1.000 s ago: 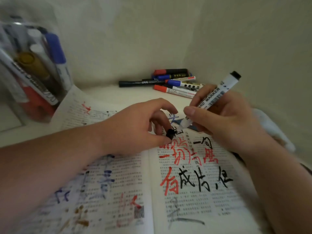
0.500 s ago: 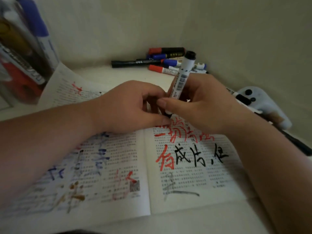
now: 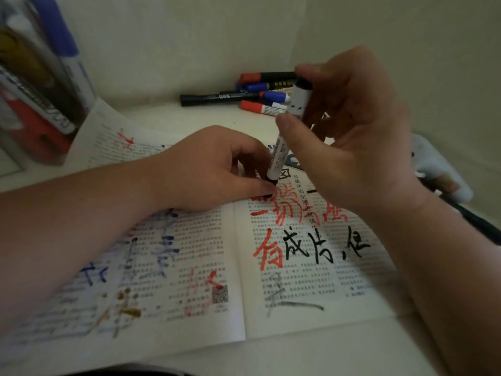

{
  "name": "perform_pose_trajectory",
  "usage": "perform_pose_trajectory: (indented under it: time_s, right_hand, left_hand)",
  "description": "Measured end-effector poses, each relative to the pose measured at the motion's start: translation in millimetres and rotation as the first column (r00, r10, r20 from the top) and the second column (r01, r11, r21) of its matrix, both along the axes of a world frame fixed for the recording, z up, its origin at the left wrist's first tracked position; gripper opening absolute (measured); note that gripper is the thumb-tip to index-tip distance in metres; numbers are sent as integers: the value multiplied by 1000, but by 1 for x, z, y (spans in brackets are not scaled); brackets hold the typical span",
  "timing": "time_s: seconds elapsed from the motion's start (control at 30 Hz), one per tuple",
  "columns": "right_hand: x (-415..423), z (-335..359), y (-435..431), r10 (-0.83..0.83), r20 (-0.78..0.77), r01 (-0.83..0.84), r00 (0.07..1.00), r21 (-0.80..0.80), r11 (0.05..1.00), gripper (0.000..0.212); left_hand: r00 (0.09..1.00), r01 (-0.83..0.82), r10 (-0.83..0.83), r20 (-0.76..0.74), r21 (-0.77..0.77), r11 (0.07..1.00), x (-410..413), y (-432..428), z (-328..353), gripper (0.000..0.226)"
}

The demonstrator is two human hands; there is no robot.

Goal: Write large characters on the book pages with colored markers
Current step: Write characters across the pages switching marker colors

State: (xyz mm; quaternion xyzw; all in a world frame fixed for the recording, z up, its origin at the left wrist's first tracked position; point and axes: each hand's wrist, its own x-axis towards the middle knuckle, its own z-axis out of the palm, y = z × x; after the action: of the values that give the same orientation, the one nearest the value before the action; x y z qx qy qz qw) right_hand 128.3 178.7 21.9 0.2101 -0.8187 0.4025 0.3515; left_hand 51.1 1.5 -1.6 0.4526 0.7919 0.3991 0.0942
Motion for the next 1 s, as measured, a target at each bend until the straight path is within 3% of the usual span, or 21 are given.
perform_pose_trajectory:
  time_s: [0.1,0.43,0.5,0.57,0.67,0.77,0.83,0.87,1.0]
  right_hand:
    - [-3,-6,-4,-18,-9,17,1000,-40,999,44]
    - [2,-9,7,-47,64,51,997,-61,997,34]
    - [1,-11,8,-155,10,155,988,-51,987,36]
    - [-3,-7,3,-284,-63,275,957,-129,953,39]
    - [-7,21,10,-262,-4,254,965,-227,940,26]
    - [-21,63,4,-218,136,246,966,-239,939,43]
    - [-42,86,-13,-199,64,209,978,-321,924,70]
    - [-52,97,-27,-170,11,166,985,-287,943,73]
    - [-71,155,-109,-50,-257,-10,965,-230,973,25]
  left_hand:
    - [1000,-4,4,-7,5,1000,0,0,0,16]
    - [1000,0,-1,-14,-96,995,0,-1,1,17]
    - [1000,8,-6,21,-95,995,-1,-1,2,11]
    - [993,-5,12,114,-62,998,-2,-3,4,22]
    - [974,-30,25,226,18,999,-6,-9,6,35]
    - [961,-32,29,275,8,999,-7,-13,11,26]
    - [977,-20,30,212,-48,999,-6,-15,15,21]
    - [983,-13,25,184,-68,998,-6,-15,16,21]
    - [981,-2,21,194,-97,995,-6,-17,19,20]
